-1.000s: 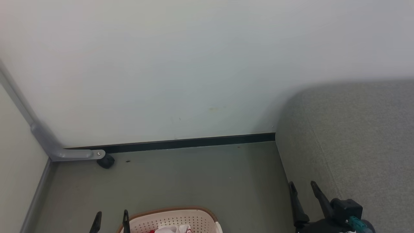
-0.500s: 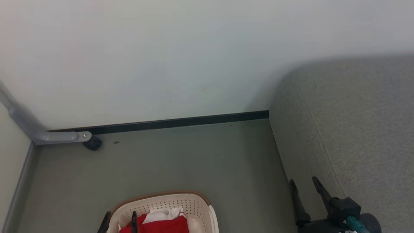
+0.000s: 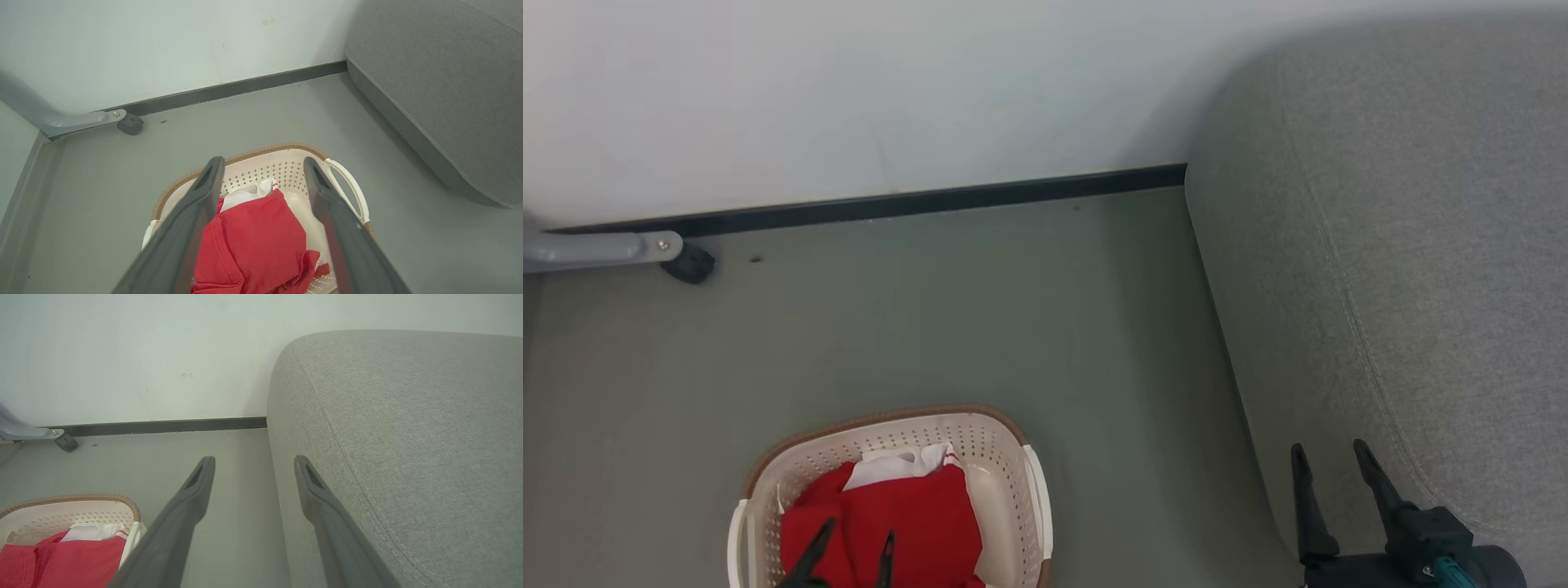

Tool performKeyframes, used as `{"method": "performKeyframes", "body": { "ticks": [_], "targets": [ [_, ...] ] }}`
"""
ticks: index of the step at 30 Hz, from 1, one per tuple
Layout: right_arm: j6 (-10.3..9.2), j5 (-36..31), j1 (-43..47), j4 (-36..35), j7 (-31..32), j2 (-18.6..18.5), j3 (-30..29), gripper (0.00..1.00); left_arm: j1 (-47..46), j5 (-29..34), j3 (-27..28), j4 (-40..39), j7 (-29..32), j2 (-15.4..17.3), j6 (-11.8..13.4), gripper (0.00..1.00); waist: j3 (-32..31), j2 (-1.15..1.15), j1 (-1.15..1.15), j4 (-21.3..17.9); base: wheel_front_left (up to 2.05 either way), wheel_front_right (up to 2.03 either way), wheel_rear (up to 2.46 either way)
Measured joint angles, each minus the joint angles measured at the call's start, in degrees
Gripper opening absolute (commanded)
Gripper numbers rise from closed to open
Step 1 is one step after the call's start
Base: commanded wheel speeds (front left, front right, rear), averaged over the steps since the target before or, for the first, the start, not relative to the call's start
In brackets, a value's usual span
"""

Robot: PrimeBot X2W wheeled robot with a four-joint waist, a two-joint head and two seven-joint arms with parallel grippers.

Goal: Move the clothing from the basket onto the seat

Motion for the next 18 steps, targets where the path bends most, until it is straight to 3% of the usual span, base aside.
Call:
{"method": "performKeyframes", "body": {
  "ticks": [5,18],
  "targets": [
    [-0.3,2.5,1.1,-1.5,0.0,0.8,-1.4,1.0,-4.4,2.6,-1.8,3.3,0.0,2.1,-1.4,1.0,4.2,0.0,0.0,-0.9,0.0,0.0,0.0],
    [-0.33,0.8,1.0,-6.5,0.0,1.6,0.3,1.0,-19.1,10.8,-8.9,13.3,0.0,7.6,-3.6,1.0,15.5,0.0,0.01,-2.3,0.0,0.0,0.0]
  ]
}}
